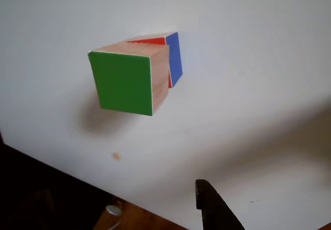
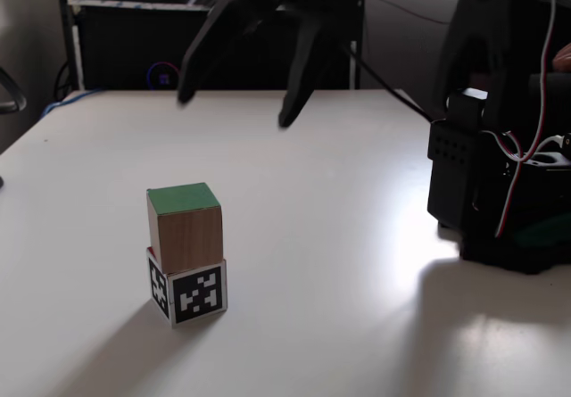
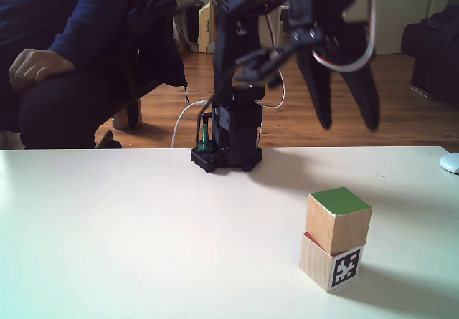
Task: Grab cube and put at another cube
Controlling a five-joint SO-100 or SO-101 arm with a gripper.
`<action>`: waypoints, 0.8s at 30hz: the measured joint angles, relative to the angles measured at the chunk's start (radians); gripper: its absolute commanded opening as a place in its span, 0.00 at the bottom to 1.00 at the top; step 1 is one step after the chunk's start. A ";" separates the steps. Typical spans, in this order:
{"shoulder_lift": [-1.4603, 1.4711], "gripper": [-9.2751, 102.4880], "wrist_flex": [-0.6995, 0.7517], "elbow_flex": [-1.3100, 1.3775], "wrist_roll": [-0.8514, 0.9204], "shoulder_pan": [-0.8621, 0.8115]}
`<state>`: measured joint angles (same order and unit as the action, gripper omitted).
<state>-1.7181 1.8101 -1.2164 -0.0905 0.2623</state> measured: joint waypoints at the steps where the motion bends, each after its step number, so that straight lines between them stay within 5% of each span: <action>1: -0.043 0.47 0.002 -0.025 0.000 -0.014; 9: -0.528 0.46 -0.060 -0.313 0.051 -0.149; 17: -1.020 0.40 -0.302 -0.847 0.123 -0.316; 24: -1.250 0.22 -0.506 -1.278 0.163 -0.431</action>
<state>-2.9683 1.3039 -2.4943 0.0721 -0.1687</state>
